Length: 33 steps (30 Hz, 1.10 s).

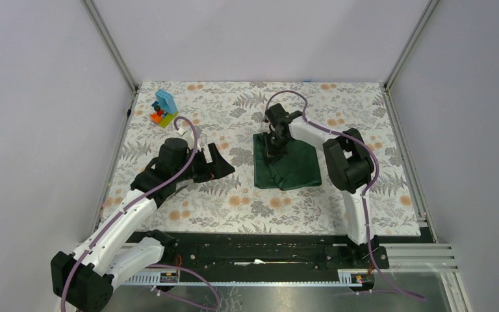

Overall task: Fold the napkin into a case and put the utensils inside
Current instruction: Fold the rectangle-folded napkin at the center of the board.

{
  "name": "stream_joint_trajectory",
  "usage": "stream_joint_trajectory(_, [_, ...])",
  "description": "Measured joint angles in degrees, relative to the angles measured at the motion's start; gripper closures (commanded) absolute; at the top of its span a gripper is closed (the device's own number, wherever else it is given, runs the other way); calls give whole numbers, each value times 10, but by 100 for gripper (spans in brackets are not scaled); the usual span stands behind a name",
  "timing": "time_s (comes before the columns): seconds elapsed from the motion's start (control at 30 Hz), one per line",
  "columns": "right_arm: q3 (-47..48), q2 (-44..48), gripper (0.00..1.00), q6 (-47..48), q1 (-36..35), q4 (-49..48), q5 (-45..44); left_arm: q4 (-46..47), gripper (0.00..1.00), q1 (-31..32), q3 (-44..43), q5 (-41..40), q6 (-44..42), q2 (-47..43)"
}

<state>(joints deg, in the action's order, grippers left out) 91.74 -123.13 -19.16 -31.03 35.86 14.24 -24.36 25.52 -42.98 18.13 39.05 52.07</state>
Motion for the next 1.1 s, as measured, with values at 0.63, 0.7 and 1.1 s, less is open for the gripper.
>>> stream_joint_trajectory(0.63, [58, -34, 87, -19, 0, 23, -1, 0, 12, 0, 0, 0, 0, -3])
stream_joint_trajectory(0.7, [58, -37, 83, -19, 0, 24, -1, 0, 12, 0, 0, 0, 0, -3])
stream_joint_trajectory(1.1, [96, -37, 54, -23, 0, 32, 14, 0, 12, 0, 0, 0, 0, -3])
